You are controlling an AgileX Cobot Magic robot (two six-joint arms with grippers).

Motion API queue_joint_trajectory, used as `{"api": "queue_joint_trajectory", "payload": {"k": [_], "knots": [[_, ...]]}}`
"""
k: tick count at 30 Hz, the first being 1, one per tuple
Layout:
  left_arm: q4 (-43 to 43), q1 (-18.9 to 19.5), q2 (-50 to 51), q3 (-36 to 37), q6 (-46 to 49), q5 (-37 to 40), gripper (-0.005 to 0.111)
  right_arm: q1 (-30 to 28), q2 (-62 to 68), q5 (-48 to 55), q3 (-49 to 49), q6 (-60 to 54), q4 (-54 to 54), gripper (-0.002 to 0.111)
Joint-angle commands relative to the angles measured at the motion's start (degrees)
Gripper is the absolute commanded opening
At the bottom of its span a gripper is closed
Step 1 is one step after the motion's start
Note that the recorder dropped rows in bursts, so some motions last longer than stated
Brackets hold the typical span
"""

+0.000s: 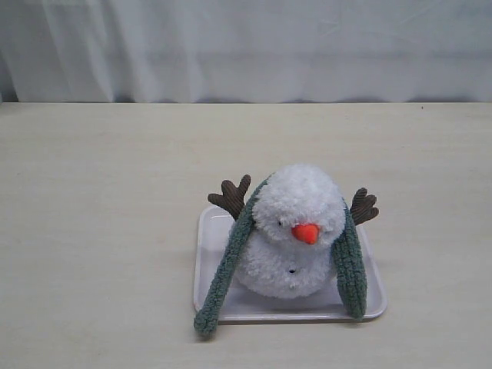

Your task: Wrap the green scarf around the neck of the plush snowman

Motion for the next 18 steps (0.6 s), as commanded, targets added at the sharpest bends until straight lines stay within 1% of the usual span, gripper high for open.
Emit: {"api": "queue_joint_trajectory", "payload": {"k": [1, 7, 9, 14, 16, 18], "knots": [[-0.2, 0.1, -0.1, 0.1, -0.3, -0.2, 0.0, 0.1, -0.2, -0.3, 0.3, 0.1, 0.1, 0.004], [-0.2, 0.1, -0.1, 0.1, -0.3, -0.2, 0.0, 0.1, -0.2, -0.3, 0.3, 0.1, -0.2, 0.004], [-0.2, 0.1, -0.1, 0.1, -0.3, -0.2, 0.0, 0.1, -0.2, -0.5, 0.3, -0.6, -1.9, 0.004], [-0.2, 0.1, -0.1, 0.1, -0.3, -0.2, 0.0, 0.1, -0.2, -0.4, 0.3, -0.4, -9.9, 0.004], [-0.1, 0.1, -0.1, 0.1, -0.3, -0.3, 0.0, 0.1, -0.2, -0.4, 0.3, 1.9, -13.2, 0.004], [-0.1, 0.1, -0.1, 0.1, -0.3, -0.3, 0.0, 0.1, -0.2, -0.4, 0.4, 6.8, -18.1, 0.004]]}}
